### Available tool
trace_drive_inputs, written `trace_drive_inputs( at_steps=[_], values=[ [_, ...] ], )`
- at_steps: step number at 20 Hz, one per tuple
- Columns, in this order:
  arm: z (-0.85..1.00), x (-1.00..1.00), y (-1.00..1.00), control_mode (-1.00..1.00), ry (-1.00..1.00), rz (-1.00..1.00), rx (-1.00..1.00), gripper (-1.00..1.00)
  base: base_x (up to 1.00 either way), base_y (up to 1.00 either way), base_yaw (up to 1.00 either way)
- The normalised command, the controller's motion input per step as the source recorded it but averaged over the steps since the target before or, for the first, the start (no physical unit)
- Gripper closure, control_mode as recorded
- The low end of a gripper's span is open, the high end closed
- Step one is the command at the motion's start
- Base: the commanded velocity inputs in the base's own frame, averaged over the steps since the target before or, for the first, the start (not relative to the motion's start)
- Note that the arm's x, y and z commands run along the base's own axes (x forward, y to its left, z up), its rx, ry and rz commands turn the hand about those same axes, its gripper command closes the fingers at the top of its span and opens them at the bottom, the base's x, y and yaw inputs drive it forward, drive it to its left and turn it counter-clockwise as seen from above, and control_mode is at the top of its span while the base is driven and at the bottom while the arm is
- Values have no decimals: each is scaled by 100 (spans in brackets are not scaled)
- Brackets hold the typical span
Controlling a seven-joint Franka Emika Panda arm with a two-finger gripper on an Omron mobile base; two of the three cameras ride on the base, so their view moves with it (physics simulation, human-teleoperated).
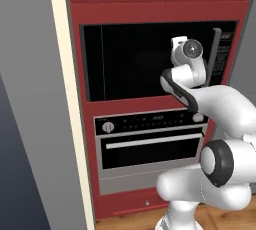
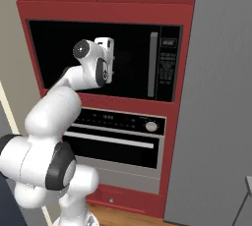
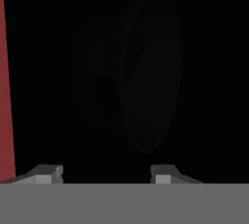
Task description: Pick the eggplant from the sink and place it in the bowl. Then pick the bowl and place it in the microwave. Then close the microwave door and press the start button.
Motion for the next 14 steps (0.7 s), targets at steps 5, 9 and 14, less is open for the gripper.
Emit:
trace_drive_inputs(
  at_steps=[5, 9, 14],
  values=[
    [-32, 43, -11, -100, 5, 1, 0, -100, 0, 0, 0],
    [6, -94, -29, -100, -2, 2, 9, -100, 0, 0, 0],
    [13, -67, -90, -100, 0, 5, 21, -100, 0, 0, 0]
  ],
)
